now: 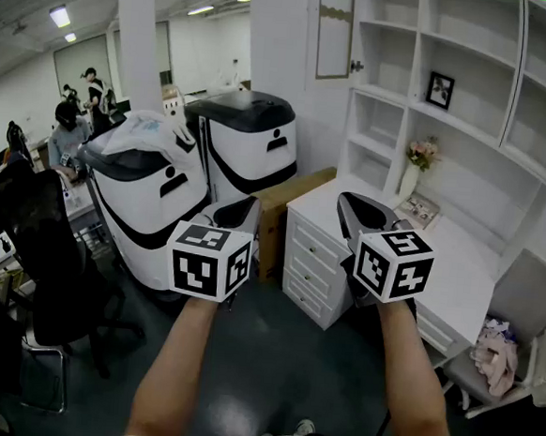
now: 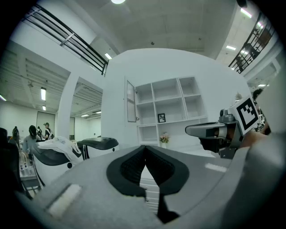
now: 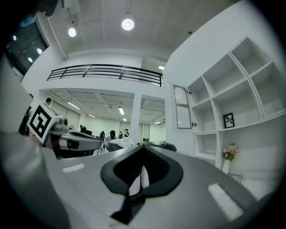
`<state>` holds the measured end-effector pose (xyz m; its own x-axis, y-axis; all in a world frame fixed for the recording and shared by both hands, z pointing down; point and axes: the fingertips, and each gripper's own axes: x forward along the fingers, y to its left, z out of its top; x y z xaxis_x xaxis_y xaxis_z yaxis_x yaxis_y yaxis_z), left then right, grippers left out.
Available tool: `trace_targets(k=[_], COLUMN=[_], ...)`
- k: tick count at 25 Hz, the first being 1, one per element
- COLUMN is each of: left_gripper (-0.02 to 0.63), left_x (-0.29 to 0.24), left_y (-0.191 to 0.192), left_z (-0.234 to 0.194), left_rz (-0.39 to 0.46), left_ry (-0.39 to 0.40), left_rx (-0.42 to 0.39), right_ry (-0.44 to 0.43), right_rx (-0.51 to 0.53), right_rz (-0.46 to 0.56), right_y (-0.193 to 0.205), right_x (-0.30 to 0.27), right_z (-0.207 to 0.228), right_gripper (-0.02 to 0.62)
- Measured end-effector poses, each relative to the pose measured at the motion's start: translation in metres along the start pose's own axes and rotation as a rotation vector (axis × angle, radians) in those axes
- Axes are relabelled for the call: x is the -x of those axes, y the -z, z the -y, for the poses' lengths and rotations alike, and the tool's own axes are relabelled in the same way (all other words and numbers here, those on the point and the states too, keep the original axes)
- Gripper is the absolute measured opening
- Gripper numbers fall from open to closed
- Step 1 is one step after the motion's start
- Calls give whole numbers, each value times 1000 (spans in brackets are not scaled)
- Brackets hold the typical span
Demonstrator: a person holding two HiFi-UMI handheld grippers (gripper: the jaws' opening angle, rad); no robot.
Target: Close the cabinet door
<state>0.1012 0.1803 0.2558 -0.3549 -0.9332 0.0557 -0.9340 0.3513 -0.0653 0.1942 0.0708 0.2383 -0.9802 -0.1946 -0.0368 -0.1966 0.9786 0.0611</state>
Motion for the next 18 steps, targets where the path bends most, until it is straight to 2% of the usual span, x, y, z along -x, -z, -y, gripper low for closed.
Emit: trace_targets(k=[9,18], left_gripper=[-2,-2], left_x=[-4,-19], left_y=[1,2], left_z=[-9,-32], left_rz=[2,11], left_ry=[10,-4], left_rx=[-4,1], right_ry=[19,2], right_rx=[-12,-3], right_rz=[11,31], right_y=[-2,-10], right_x=[-16,-47], right_z=[0,-3], right_gripper=[2,54])
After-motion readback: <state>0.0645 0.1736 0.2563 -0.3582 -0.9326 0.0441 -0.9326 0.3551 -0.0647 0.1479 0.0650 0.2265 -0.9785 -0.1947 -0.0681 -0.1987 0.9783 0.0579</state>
